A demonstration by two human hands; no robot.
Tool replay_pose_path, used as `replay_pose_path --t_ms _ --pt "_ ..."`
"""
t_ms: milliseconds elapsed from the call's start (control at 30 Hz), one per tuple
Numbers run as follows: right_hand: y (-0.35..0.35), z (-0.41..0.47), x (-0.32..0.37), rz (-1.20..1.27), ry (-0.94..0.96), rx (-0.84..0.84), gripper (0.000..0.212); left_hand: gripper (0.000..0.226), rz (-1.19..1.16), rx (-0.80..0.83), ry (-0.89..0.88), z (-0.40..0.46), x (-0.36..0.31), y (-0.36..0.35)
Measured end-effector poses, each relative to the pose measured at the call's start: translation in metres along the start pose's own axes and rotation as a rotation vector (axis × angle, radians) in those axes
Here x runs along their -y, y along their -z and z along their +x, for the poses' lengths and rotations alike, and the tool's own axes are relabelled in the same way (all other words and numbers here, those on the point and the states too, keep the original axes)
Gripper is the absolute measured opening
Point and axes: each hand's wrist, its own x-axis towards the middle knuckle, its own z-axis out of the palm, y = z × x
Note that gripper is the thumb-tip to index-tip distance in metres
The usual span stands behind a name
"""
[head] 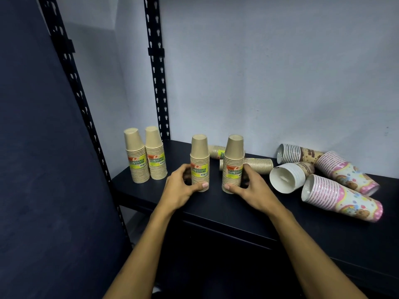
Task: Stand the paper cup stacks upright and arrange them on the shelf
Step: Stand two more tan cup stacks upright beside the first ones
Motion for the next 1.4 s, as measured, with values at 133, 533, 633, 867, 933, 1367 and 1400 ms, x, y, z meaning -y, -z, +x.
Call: replay_pose_path --t_ms 133,533,633,867,933,1367,1400 --pt "-0.005 -0.001 0.008 -0.073 0.016 -0.028 0.061 0.068 0.019 -0.002 0.004 0.001 0.000 0.000" --pt "-0.028 -0.001 0.026 -0.107 0.001 -0.070 0.065 0.061 0.049 -0.046 0.014 -0.012 -0.014 -0.002" --pt "-0.035 -0.001 0.030 -0.108 -0.007 -0.065 0.061 0.061 0.046 -0.075 0.013 -0.020 -0.015 -0.002" --pt "-0.056 0.002 0.041 -0.103 -0.013 0.005 0.060 0.056 0.054 -0.141 0.024 -0.040 -0.011 0.014" --pt "-0.065 0.003 0.047 -0.095 -0.002 0.024 0.060 0.059 0.070 -0.166 0.019 -0.047 -0.008 0.025" --pt "-0.130 0.026 0.091 -0.144 0.051 0.156 0.058 0.061 0.249 -0.325 0.027 -0.063 0.011 0.089" --pt "-0.134 0.027 0.093 -0.139 0.049 0.155 0.059 0.061 0.257 -0.338 0.039 -0.062 0.012 0.091"
